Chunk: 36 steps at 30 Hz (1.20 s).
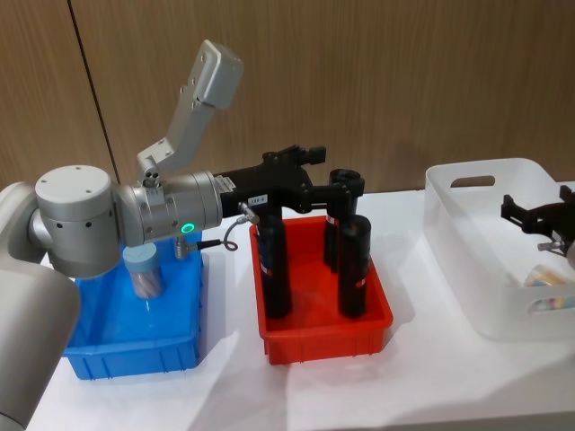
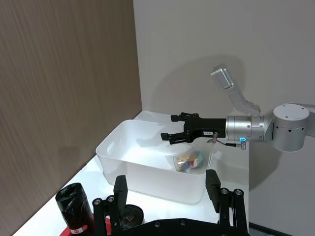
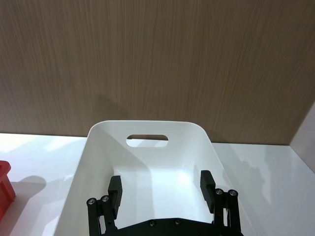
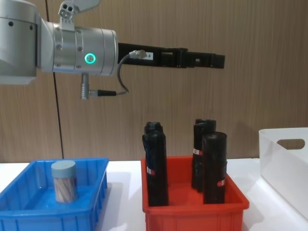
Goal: Pick the cotton swabs from the blue box and place them into the white box.
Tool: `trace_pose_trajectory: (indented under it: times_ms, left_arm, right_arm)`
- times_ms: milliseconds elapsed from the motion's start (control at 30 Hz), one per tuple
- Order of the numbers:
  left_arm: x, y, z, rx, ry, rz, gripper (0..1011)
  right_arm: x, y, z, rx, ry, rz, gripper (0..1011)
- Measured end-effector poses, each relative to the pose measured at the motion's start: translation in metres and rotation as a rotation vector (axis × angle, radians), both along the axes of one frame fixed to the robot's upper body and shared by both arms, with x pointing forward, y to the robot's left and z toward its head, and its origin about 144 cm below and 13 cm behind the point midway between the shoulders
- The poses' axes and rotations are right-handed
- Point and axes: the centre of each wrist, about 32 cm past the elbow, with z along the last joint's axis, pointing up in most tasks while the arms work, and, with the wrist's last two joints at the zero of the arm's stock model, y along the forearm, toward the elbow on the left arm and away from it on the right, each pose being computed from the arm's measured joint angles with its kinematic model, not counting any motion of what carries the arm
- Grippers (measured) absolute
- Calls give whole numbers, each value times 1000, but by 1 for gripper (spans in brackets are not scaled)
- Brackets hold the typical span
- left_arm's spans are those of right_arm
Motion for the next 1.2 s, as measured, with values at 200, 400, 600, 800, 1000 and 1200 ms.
trace_pose_trajectory:
  times_ms: [200,400,600,800,1000,1200]
  left_arm:
    - [0,0,0,0,0,0,1004]
    - [0,0,0,0,0,0,1004]
    - [0,0,0,0,1,0,1004]
    - [-3,0,-4,3,-4,17,1004]
    - [-9,0,-13,14,-21,63,1004]
    - [-21,0,-27,31,-48,137,1004]
  right_arm:
    - [-1,0,0,3,-12,1,1002]
    - [-2,0,1,7,-19,2,1001]
    - [-3,0,1,8,-21,3,1001]
    - [-8,3,-1,5,-29,16,1001]
    - [-20,10,-5,5,-48,45,1002]
    - [-35,20,-9,5,-69,82,1001]
